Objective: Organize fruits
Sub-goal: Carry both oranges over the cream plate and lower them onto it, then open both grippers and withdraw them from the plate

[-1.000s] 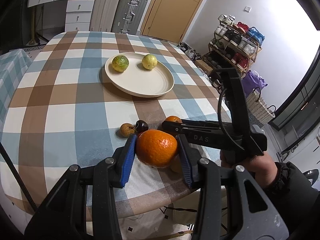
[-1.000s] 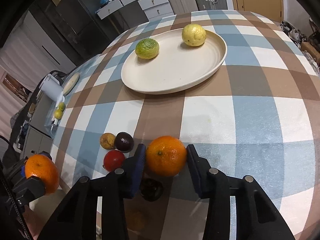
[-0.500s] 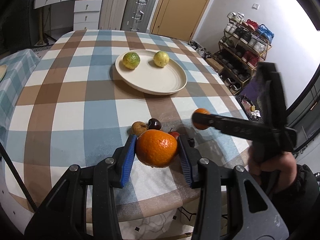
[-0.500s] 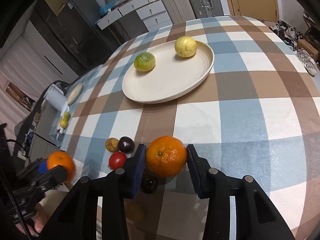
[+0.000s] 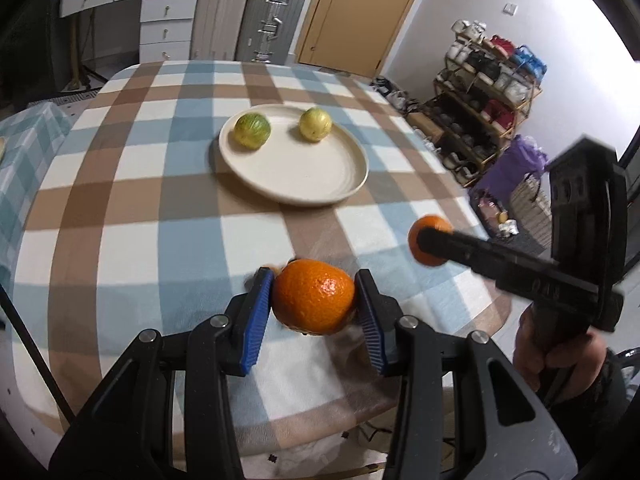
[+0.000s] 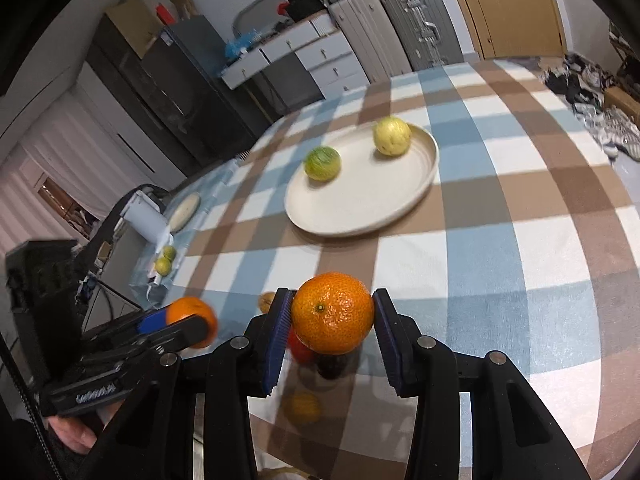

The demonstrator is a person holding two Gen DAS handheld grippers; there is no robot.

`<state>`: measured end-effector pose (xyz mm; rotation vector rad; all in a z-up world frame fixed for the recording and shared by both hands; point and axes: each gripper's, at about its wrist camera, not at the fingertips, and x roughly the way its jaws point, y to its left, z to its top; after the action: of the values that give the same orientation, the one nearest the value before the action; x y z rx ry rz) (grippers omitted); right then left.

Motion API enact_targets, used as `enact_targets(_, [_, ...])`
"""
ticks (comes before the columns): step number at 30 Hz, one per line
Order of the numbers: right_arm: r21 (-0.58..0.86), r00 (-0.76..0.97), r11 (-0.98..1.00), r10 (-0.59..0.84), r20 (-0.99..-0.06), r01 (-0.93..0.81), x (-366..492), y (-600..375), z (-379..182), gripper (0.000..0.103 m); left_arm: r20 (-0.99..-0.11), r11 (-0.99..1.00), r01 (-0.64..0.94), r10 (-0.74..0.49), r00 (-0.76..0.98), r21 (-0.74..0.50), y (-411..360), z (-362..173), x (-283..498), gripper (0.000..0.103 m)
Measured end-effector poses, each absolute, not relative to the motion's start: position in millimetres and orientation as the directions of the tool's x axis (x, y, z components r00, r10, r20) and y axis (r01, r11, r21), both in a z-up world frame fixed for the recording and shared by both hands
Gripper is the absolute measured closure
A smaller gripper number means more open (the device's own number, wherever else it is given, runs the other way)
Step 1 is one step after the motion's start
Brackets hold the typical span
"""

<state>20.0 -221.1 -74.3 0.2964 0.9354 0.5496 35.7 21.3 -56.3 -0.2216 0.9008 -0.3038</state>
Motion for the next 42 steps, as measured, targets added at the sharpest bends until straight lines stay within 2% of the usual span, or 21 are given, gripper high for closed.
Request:
enact_targets(3, [0.462, 0.478, 0.820, 0.572, -0.667, -0.337, 20.7, -218.9, -67.1, 0.061, -0.733, 0.928, 0.160, -0.364, 0.575, -0.336, 27.3, -46.3, 58.8, 0.064])
enact_targets(7, [0.448, 0.472, 0.821, 0.570, -0.673, -0.353, 32.1, -211.9, -62.8, 0.061, -0.731, 0.937, 0.166, -0.343, 0.590, -0.306, 27.5, -29.0, 94.0, 0.064])
enact_targets(16, [0.355, 0.499, 0.827, 0.551, -0.669, -0.436, 85.5, -181.0, -51.0, 0.061, -0.715, 0.907, 0.208, -0.418, 0.561, -0.366, 14.2, -14.6, 204.0, 0.064])
enact_targets(27, [0.366, 0.449, 0.814, 0.561, -0.696, -0.450, 182.6, -159.1, -83.8, 0.061, -0.786, 0.922, 0.155, -0.385, 0.485, -0.355, 9.6, -62.5, 339.2, 0.064])
enact_targets(35, [0.383, 0.417, 0.831, 0.540, -0.731, -0.403, 229.1, -154.3, -115.2, 0.061, -0.825, 0.927, 0.146, -0.375, 0.424, -0.346, 4.8, -102.8, 377.1, 0.064])
enact_targets(42, [0.385, 0.422, 0.829, 0.543, -0.726, -0.405, 238.3, -147.5, -120.2, 0.061, -0.829, 0.930, 0.168, -0.369, 0.420, -0.328, -10.6, -110.1, 381.4, 0.064])
